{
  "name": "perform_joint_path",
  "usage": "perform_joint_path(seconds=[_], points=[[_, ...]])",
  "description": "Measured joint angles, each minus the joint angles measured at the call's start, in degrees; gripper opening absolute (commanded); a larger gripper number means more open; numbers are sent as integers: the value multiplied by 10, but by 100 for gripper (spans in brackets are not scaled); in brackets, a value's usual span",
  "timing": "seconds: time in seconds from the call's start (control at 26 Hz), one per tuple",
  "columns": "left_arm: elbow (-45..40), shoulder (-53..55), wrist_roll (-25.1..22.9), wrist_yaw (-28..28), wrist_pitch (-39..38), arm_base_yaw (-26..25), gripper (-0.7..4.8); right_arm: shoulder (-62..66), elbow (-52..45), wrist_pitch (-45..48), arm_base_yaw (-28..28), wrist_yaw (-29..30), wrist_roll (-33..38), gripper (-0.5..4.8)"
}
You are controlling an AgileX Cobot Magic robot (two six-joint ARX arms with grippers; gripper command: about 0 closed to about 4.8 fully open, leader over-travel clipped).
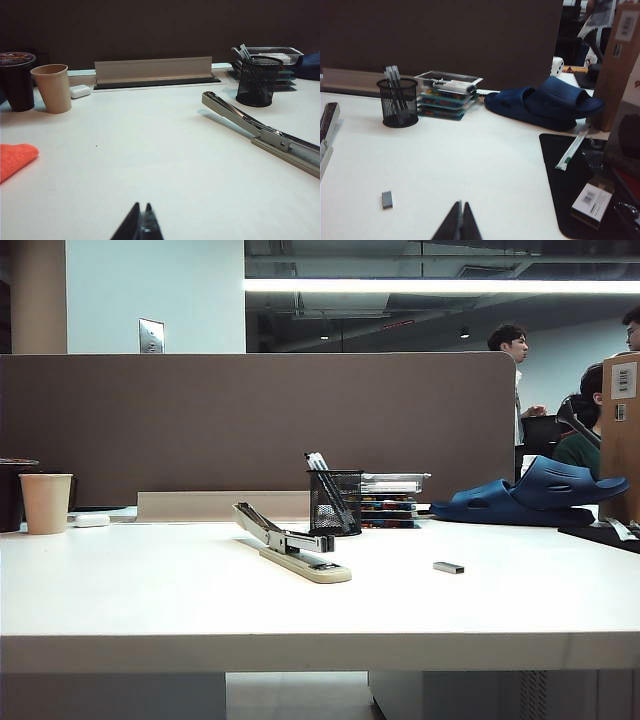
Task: Pick up a set of staples and put them into the open stapler.
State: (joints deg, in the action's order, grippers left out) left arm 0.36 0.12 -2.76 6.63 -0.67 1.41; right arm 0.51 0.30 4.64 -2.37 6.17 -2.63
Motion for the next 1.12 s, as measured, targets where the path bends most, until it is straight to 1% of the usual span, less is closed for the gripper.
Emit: perform_joint_path(seconds=[0.81,0.96,1.12], points=[[0,0,0,2,0,0,-6,0,0,7,0,0,0,-6],[0,0,0,39,0,0,-6,0,0,6,0,0,24,-6],[0,0,0,107,0,0,-6,0,1,5,0,0,39,-6]])
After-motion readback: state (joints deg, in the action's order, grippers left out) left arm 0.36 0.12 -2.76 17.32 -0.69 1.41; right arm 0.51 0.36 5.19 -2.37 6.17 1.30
